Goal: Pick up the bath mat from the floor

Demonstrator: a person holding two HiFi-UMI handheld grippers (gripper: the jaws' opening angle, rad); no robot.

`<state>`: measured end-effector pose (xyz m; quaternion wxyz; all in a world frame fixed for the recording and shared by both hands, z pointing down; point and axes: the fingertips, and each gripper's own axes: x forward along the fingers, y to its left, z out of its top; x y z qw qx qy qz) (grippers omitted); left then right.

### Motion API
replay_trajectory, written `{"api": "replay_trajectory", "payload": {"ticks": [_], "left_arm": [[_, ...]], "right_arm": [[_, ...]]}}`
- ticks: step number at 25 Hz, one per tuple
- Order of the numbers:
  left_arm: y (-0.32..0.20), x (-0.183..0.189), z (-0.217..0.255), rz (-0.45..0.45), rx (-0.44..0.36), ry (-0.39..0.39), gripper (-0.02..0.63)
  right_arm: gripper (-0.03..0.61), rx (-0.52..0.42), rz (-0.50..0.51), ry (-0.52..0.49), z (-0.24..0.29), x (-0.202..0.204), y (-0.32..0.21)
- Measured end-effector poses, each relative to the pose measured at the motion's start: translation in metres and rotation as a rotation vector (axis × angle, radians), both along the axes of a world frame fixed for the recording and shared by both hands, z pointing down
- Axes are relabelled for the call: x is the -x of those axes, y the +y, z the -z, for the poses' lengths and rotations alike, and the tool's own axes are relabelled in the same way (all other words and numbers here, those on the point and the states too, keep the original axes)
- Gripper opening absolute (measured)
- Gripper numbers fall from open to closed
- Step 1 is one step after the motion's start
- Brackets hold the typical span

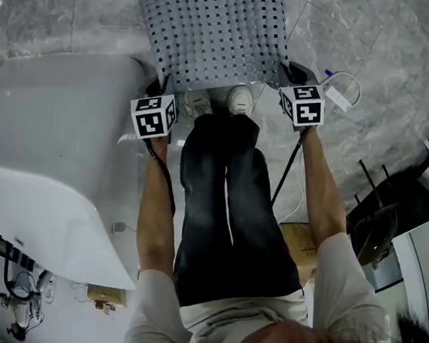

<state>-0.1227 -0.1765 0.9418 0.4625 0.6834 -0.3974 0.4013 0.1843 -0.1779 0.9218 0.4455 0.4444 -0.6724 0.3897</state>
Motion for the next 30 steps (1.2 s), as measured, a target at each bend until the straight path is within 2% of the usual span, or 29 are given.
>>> {"api": "replay_trajectory", "payload": {"ticks": [16, 30], "left_arm": [[0.013, -0.006, 0.124, -0.014, -0.065, 0.031, 0.037], [-0.007, -0.017, 0.249, -0.027, -0.158, 0.06, 0.037]], "right_arm": [[0.032, -0.072, 0.012, -0.003, 0.121, -0.006, 0.016], [0.032, -0.161, -0.001, -0.003, 0.246, -0.017, 0.008]]}}
